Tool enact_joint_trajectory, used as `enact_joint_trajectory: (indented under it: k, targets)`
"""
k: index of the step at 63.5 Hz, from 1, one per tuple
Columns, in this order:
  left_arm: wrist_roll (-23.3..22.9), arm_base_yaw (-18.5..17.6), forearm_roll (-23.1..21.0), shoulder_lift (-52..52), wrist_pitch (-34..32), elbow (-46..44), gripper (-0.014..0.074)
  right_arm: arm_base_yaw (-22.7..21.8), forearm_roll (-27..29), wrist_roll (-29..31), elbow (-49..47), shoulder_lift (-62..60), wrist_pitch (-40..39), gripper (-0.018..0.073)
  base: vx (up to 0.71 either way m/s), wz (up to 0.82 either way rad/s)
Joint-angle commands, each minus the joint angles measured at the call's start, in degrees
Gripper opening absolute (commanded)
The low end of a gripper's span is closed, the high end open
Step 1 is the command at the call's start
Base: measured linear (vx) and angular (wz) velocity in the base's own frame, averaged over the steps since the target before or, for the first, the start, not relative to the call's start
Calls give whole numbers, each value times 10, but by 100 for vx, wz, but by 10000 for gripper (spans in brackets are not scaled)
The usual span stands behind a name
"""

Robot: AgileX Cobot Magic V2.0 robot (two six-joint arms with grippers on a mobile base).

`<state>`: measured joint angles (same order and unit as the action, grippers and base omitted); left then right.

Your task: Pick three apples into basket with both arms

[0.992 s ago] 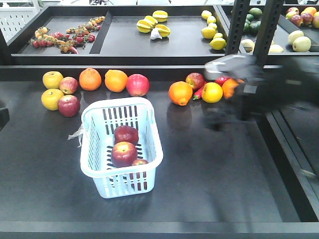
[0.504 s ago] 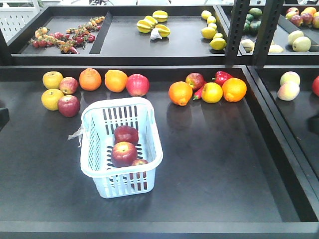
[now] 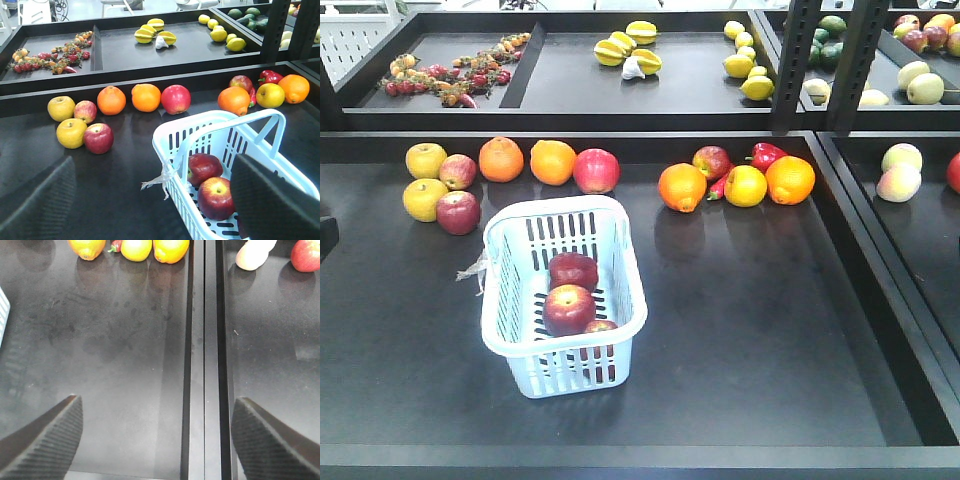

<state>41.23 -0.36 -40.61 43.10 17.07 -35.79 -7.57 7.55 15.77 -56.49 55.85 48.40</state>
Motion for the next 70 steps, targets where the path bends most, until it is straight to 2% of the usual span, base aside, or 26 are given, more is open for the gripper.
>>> enact_joint_trajectory:
  k: [1, 14, 22, 31, 39, 42, 70]
  targets:
    - [-5, -1, -13, -1, -29, -14, 593, -4, 4, 2, -14, -7, -32, 569, 0, 0]
    - [-5, -1, -13, -1, -29, -14, 589, -4, 4, 2, -14, -7, -33, 530, 0, 0]
    - [-5, -1, -13, -1, -29, -14, 529, -4, 3, 2, -14, -7, -33, 423, 0, 0]
    - [-5, -1, -13, -1, -29, -14, 325, -4, 2, 2, -14, -7, -33, 194, 0, 0]
    - [-5, -1, -13, -1, -29, -14, 78, -4, 2, 2, -14, -7, -33, -8, 0, 0]
    - [-5, -1, -13, -1, -29, -14, -12, -4, 2, 1, -14, -7, -35, -13, 0, 0]
    - [-5, -1, -13, -1, -29, -14, -8, -4, 4, -1, -14, -7, -36, -9, 0, 0]
